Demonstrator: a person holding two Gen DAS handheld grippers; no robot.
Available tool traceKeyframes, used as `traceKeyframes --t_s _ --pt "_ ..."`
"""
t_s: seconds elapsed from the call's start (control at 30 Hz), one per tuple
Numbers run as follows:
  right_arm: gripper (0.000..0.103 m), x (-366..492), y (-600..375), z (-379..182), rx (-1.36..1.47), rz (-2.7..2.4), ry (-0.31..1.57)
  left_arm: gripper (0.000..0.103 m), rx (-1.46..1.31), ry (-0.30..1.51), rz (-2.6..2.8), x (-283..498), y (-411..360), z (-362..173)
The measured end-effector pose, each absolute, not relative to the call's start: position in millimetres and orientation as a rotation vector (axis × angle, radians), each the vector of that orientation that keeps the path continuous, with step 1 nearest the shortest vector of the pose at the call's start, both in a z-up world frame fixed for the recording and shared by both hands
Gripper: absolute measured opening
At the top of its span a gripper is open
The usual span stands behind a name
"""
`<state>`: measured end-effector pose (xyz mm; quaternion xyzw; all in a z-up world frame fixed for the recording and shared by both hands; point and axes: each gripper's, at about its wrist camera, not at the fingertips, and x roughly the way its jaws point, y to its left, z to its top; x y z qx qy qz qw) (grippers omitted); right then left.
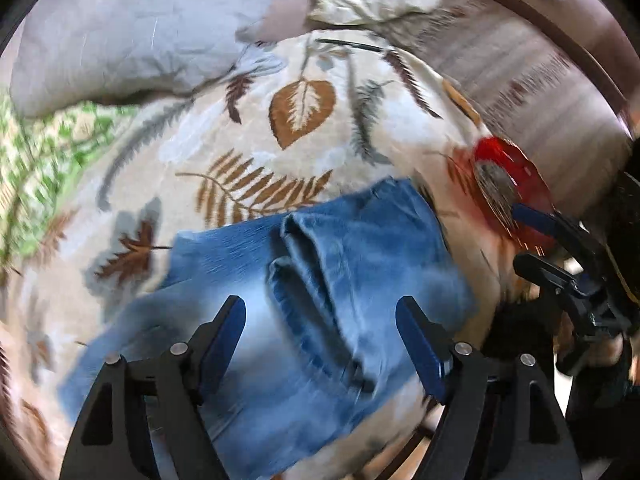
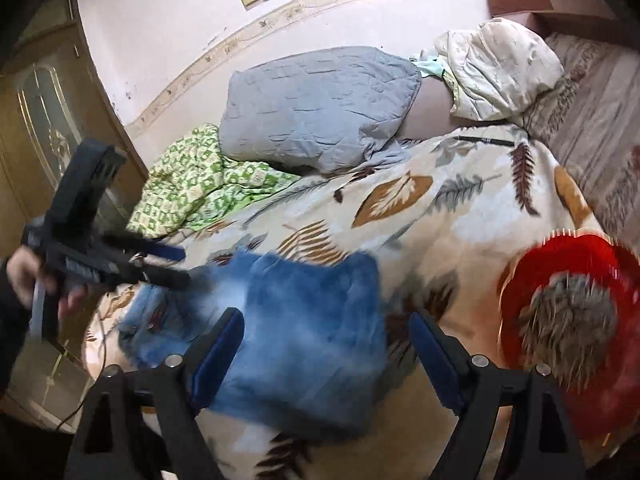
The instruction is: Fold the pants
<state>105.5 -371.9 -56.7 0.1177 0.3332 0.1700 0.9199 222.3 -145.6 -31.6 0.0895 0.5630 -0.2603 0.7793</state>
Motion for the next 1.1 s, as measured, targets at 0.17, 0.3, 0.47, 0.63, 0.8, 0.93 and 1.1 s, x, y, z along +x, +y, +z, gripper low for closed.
traceKeyframes --t_s 0.17,0.3,0.47,0.63,0.8,0.93,1.1 --pt "0.077 169 -362 -77 0.187 0.309 0.811 0.078 0.133 1.304 -0.51 243 -170 -91" --pt "0.039 208 -344 -108 0.167 0.348 0.924 0.027 0.088 1.325 -0.597 238 -167 -107" --pt "0.03 222 -344 -136 0.149 0.355 0.977 0.007 0.125 1.337 -0.663 217 -145 -110" --pt "0.031 227 -348 -147 0.165 0.335 0.998 0.001 0.032 1.4 -0.614 213 -116 -136" --pt "0.045 202 -352 -114 0.183 0.373 0.948 0.023 0.091 1.268 -0.603 208 -118 -94" --pt "0.083 148 -359 -82 0.191 0.446 0.837 0.091 0.111 1.201 -0.571 220 -135 -69" --pt "0.08 125 -321 -99 0.096 0.487 0.91 0.049 0.139 1.3 -0.528 247 -164 -104"
